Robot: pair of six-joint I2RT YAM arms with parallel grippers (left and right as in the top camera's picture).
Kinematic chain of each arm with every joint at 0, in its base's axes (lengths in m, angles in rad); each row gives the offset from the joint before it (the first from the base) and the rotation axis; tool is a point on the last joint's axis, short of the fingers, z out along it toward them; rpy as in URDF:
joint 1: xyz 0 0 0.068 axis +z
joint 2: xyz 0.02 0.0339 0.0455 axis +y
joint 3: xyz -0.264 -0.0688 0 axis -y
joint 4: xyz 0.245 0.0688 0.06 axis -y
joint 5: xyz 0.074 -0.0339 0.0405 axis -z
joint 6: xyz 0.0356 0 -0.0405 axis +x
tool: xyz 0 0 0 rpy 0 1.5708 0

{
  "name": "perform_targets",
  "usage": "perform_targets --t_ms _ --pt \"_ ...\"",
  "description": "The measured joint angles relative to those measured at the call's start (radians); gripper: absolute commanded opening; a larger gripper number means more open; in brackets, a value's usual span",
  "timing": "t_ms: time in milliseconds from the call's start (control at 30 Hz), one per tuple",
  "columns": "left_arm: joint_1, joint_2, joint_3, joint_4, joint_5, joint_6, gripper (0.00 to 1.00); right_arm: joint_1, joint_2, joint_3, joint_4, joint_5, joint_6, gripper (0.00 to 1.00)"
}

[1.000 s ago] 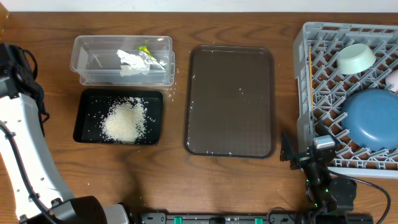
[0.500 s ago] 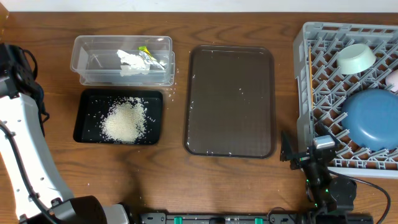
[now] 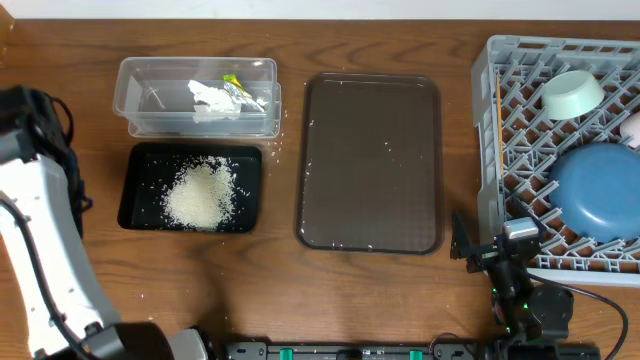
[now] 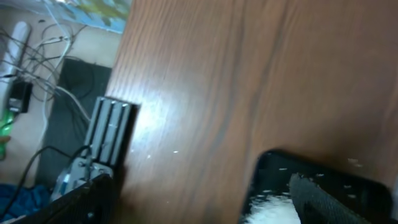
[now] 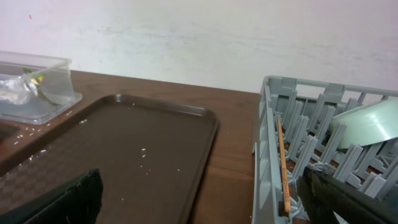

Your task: Sort waste into correct bins and load items into the dishwasher rack

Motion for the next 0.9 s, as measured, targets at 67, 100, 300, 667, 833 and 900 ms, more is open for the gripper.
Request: perform_targets --t_ms 67,100,300,667,833,900 --pt "0.0 -0.064 -0.105 0.053 0.0 0.007 0.92 0.0 0.0 0.0 0.0 0.0 0.0 0.99" --pt "-0.001 -0.1 -0.158 0.088 0.001 0.019 0.92 0.0 0.0 0.0 0.0 0.0 0.0 0.99" --pt "-0.046 -0.319 -0.484 0.388 0.015 0.159 0.92 0.0 0.0 0.0 0.0 0.0 0.0 0.99" --pt "-0.293 -0.755 -1.015 0.993 0.136 0.506 0.92 0.0 0.0 0.0 0.0 0.0 0.0 0.99" --pt "-0.294 -0.929 -1.087 0.901 0.134 0.545 0.92 0.0 0.0 0.0 0.0 0.0 0.0 0.99" --pt "-0.294 -0.955 -1.088 0.867 0.134 0.55 0.92 0.0 0.0 0.0 0.0 0.0 0.0 0.99"
